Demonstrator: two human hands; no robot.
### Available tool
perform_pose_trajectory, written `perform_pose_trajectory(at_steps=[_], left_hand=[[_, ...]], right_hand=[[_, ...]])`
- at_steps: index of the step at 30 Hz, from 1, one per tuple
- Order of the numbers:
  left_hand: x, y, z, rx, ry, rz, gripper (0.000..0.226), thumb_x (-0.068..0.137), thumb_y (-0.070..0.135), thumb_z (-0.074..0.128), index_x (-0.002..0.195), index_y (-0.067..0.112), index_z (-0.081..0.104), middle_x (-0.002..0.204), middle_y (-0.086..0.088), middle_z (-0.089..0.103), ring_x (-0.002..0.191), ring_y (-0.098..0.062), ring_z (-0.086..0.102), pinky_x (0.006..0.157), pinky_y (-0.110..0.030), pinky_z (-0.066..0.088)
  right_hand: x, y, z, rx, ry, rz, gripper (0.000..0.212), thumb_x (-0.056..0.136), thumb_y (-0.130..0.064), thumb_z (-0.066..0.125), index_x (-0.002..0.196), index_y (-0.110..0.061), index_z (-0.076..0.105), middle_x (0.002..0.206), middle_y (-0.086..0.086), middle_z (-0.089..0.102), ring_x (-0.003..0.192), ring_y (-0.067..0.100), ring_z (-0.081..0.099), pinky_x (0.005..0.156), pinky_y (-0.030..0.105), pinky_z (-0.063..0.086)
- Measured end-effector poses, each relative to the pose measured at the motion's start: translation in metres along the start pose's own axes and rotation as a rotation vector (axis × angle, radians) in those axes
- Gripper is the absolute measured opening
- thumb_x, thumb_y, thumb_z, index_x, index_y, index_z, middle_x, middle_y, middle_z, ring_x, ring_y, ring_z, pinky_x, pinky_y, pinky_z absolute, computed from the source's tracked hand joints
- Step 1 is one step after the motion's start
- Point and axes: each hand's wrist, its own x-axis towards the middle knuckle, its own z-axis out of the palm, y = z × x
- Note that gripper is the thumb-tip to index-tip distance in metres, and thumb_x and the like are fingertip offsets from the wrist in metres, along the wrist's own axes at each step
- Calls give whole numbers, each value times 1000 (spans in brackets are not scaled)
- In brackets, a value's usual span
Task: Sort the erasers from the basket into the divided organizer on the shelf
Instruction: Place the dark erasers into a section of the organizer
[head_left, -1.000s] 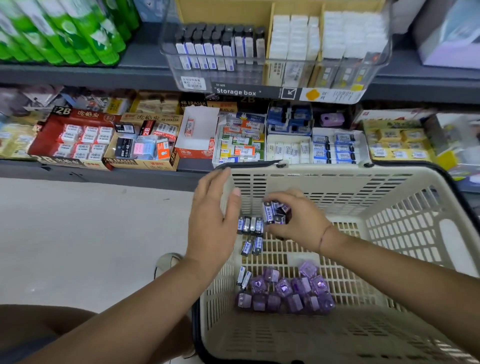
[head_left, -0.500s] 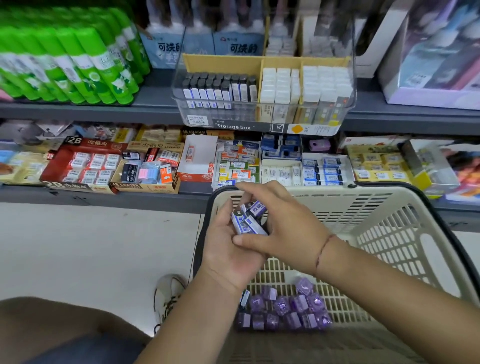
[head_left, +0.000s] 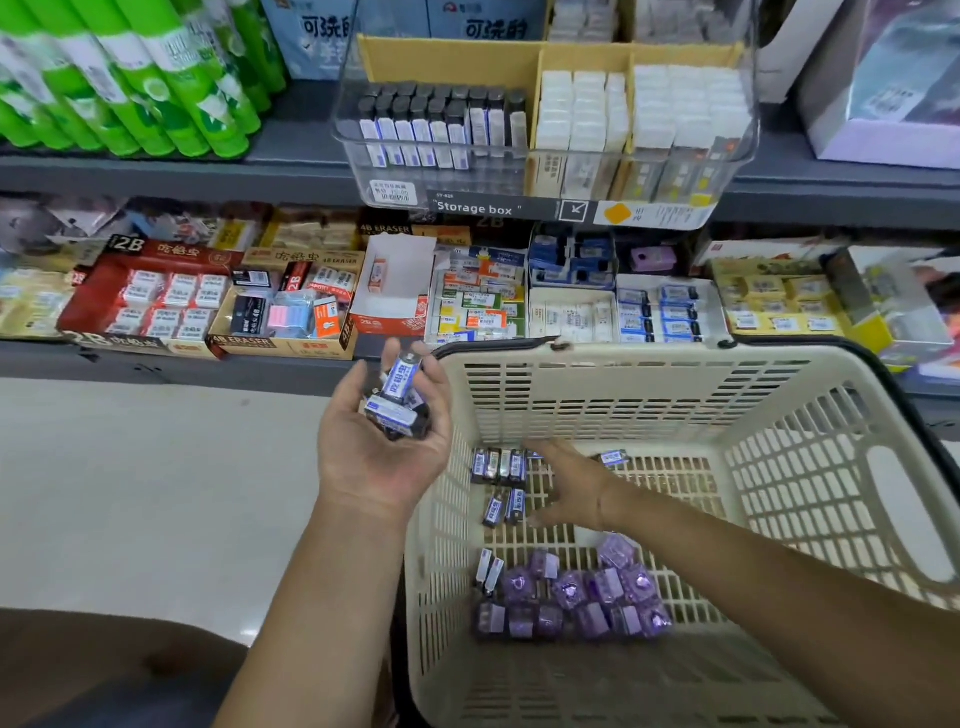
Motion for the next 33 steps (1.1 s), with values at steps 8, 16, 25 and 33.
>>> perform_pose_trajectory(at_steps=[8, 16, 25, 33], left_hand=[[15, 4, -9, 40, 56, -42, 28, 89, 28, 52, 89, 7, 72, 86, -9, 60, 55, -18, 54, 39, -18, 44], [25, -1, -10, 22, 39, -41, 29, 92, 28, 53, 95, 6, 71, 97, -14, 64, 83, -25, 66, 55, -28, 58], [17, -4, -8, 21, -60, -43, 36, 95, 29, 49, 102, 0, 69, 109, -20, 66, 110, -32, 62, 81, -48, 55], [9, -7, -9, 15, -59, -32, 37, 96, 30, 50, 113, 1, 65, 115, -20, 65, 113, -32, 60, 82, -53, 53]], right_hand=[[58, 7, 45, 30, 234, 94, 76, 78, -45, 72, 140, -24, 33, 142, 2, 42, 117, 26, 55, 96, 35, 46], [71, 2, 59, -64, 249, 124, 70, 80, -46, 69, 140, -27, 37, 148, 0, 28, 114, 26, 57, 89, 36, 51], [74, 6, 53, -16, 213, 151, 65, 83, -34, 71, 140, -22, 44, 146, 6, 34, 119, 25, 54, 104, 29, 40], [60, 17, 59, 50, 253, 202, 53, 79, -38, 74, 125, -20, 53, 122, 7, 45, 95, 25, 60, 89, 34, 51]])
